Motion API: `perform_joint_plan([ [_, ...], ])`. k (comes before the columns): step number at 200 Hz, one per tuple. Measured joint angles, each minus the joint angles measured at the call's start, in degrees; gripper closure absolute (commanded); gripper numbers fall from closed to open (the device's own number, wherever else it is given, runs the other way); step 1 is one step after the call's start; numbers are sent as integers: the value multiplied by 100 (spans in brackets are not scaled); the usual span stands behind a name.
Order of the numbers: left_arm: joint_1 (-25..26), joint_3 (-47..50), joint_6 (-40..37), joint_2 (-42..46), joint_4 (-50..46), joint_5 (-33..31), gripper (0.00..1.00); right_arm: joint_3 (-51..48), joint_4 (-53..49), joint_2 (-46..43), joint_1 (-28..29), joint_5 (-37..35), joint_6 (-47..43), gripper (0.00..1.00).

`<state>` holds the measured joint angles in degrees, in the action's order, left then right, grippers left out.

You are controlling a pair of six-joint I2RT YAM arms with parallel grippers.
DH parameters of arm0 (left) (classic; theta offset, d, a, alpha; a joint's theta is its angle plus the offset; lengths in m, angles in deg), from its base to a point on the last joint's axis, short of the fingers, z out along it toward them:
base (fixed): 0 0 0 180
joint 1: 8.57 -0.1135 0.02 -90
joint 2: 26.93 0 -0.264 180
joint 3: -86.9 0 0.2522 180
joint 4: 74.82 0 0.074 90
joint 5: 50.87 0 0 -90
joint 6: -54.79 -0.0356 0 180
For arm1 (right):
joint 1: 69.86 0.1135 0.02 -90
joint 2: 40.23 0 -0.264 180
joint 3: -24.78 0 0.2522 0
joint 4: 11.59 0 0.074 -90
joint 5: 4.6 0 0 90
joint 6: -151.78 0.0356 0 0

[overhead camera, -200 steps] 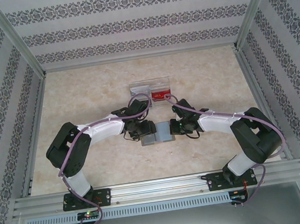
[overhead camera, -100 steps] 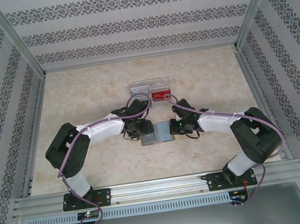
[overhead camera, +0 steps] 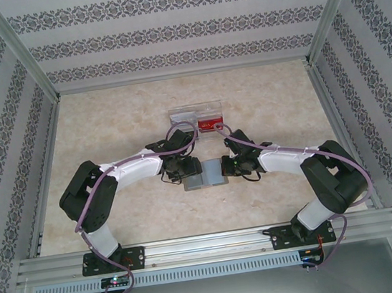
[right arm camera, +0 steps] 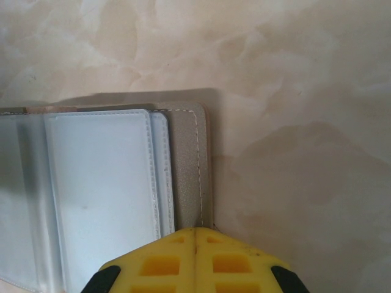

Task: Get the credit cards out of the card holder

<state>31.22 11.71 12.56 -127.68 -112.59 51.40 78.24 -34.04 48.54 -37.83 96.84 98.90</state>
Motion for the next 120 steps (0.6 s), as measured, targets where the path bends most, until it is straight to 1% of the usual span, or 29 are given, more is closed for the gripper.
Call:
perform_joint_plan([
  [120,0,0,0,160,33,24,41,28,2,28,2,4,0,100],
])
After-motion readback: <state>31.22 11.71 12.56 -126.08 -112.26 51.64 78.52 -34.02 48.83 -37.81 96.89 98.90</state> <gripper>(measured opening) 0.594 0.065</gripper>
